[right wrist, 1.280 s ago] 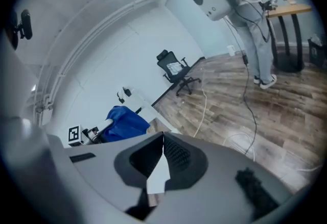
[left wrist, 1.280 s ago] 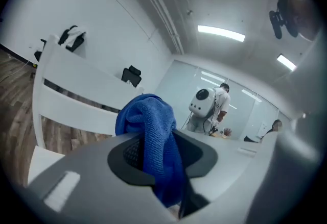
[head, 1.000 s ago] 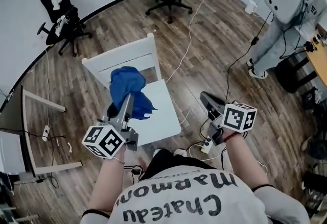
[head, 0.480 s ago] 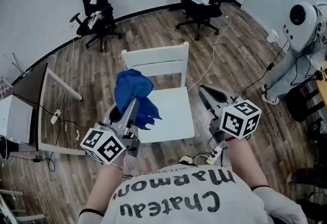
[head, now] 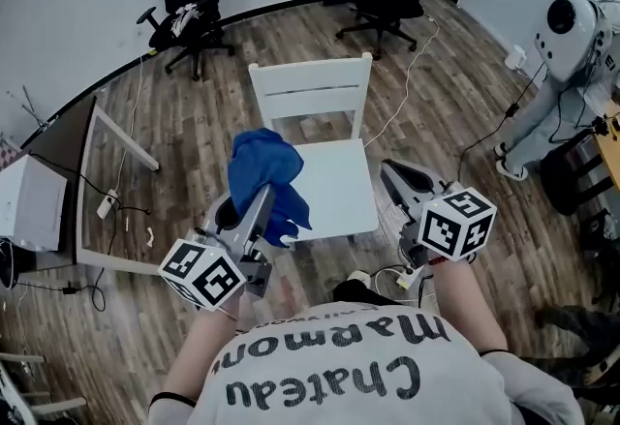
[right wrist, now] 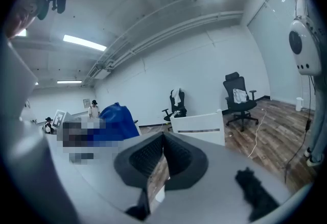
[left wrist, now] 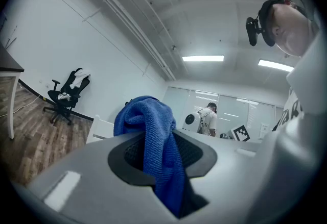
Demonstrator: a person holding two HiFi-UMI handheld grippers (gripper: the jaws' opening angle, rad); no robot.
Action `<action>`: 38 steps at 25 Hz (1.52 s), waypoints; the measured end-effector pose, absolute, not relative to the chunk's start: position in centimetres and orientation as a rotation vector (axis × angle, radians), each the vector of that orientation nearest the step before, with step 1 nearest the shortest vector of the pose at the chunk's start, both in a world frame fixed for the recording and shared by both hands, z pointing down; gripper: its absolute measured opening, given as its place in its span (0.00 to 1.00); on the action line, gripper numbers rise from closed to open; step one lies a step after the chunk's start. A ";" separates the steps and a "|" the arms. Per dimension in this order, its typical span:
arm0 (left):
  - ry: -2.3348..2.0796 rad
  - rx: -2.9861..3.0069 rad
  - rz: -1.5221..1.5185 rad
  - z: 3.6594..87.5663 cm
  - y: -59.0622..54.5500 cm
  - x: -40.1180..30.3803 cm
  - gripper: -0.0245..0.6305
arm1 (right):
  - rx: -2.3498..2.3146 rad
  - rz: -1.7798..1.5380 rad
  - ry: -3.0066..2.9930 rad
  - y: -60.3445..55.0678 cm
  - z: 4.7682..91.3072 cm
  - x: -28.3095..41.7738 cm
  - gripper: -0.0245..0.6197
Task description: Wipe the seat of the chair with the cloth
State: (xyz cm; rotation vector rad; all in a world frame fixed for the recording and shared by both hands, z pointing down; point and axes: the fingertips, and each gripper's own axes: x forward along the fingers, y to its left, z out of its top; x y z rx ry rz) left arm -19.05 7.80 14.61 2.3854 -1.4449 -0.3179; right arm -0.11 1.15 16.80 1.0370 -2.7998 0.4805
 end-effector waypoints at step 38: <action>-1.362 2.318 -0.221 20.4 14.8 -17.7 0.21 | 1.013 0.518 -2.605 9.0 22.2 1.2 0.06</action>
